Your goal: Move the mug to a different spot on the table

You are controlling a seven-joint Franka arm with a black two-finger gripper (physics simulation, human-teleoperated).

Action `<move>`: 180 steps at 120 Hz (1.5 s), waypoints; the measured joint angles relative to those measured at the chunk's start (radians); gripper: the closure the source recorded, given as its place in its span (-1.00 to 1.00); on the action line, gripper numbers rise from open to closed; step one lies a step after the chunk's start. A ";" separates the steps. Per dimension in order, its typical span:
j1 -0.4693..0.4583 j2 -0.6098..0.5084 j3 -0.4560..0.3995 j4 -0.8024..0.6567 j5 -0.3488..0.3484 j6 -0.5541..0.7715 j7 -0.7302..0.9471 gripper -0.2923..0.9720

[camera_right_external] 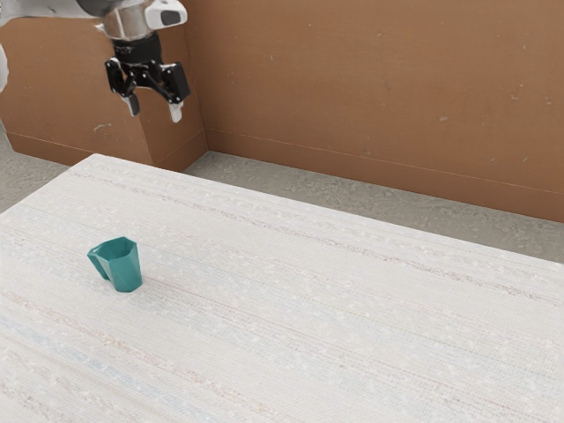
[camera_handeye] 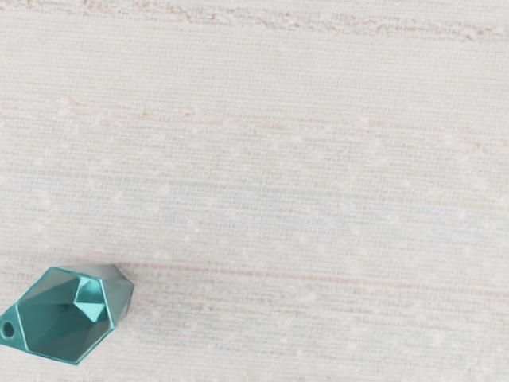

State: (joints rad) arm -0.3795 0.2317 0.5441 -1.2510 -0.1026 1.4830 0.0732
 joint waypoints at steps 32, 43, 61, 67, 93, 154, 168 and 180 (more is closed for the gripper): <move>0.130 -0.048 -0.113 -0.091 0.044 -0.024 0.049 -0.53; 0.167 -0.116 -0.081 -0.221 0.040 0.005 0.028 -0.54; 0.199 -0.134 0.026 -0.371 -0.069 0.058 -0.049 -0.54; 0.212 -0.130 0.035 -0.399 -0.104 0.076 -0.081 -0.54; 0.251 -0.076 0.133 -0.503 -0.200 0.177 -0.273 -0.54; 0.353 0.075 0.207 -0.653 -0.400 0.432 -0.732 -0.54; 0.354 0.138 0.201 -0.619 -0.440 0.453 -0.796 -0.54; 0.354 0.186 0.194 -0.579 -0.462 0.463 -0.836 -0.54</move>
State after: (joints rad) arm -0.0255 0.4182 0.7377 -1.8299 -0.5648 1.9465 -0.7630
